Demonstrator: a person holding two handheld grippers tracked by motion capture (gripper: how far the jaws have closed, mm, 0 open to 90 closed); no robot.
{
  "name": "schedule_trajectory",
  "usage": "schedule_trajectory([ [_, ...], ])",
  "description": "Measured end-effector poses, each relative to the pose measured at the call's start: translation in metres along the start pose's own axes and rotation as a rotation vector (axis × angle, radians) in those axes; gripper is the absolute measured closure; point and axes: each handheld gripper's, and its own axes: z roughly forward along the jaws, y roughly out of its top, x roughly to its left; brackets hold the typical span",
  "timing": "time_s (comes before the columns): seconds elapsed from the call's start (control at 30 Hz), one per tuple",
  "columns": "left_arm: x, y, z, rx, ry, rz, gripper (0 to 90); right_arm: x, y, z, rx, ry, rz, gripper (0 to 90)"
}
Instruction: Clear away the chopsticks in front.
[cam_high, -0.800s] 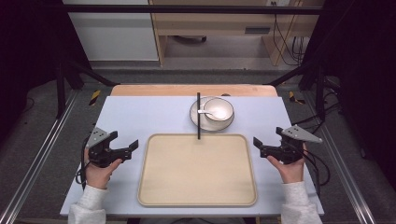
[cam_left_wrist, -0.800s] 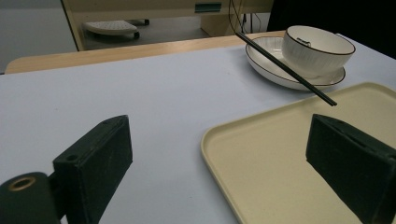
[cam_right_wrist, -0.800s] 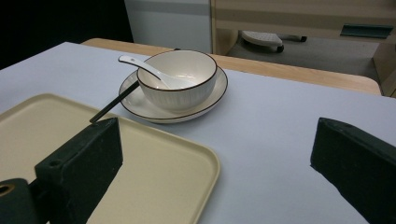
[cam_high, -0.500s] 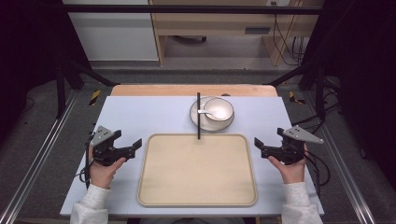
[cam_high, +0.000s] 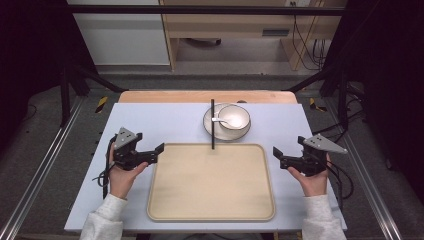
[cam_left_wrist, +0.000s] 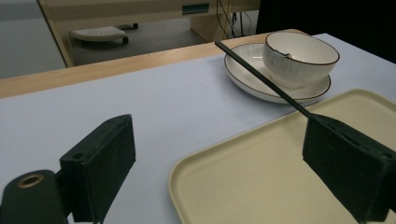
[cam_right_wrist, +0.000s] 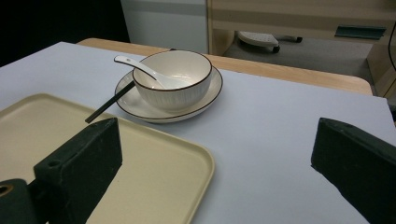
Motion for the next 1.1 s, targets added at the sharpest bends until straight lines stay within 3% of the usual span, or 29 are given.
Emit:
schedule_trajectory([
  [0.43, -0.021, 0.029, 0.034, -0.023, -0.039, 0.017, 10.3, 0.000, 0.001, 0.000, 0.008, -0.009, -0.004, 2.4],
  [1.1, -0.040, 0.058, 0.084, 0.011, -0.048, 0.053, 13.5, 0.001, 0.000, 0.002, 0.013, -0.005, -0.008, 2.4],
])
